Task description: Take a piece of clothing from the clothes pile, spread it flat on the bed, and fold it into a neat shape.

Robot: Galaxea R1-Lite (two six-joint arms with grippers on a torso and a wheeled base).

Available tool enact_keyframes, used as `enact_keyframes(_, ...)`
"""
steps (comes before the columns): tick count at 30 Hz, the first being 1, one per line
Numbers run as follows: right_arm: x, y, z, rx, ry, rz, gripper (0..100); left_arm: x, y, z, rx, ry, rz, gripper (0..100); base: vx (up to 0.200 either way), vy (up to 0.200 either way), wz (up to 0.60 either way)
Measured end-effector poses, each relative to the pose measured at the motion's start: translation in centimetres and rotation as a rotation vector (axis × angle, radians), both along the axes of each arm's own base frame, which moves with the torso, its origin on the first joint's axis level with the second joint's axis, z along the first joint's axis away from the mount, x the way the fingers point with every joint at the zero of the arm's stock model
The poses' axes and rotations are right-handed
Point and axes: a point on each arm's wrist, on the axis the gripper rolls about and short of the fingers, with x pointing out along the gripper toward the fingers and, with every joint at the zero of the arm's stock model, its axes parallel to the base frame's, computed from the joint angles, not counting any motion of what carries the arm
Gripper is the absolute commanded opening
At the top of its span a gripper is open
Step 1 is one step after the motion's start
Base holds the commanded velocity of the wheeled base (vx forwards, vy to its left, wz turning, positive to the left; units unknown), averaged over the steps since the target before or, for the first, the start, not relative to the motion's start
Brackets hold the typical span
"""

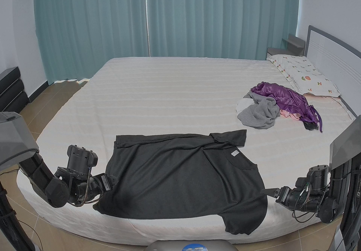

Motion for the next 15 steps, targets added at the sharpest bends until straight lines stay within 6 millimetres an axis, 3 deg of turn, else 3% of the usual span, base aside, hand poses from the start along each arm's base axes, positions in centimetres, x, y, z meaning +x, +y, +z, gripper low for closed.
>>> enact_keyframes(2,0.00,0.00,-0.01,0.001,0.001,-0.001,100,0.19,0.01,0.08,-0.008,-0.005,0.009,100,0.000,0.000,0.00)
enact_keyframes(11,-0.02,0.03,-0.04,0.002,0.003,0.001,100,0.44,0.00,0.09,-0.019,-0.008,0.025,100,0.000,0.200,0.00)
enact_keyframes(15,-0.01,0.01,-0.03,0.002,0.002,0.000,100,0.44,-0.06,0.06,-0.019,-0.008,0.022,100,0.000,0.000,0.00)
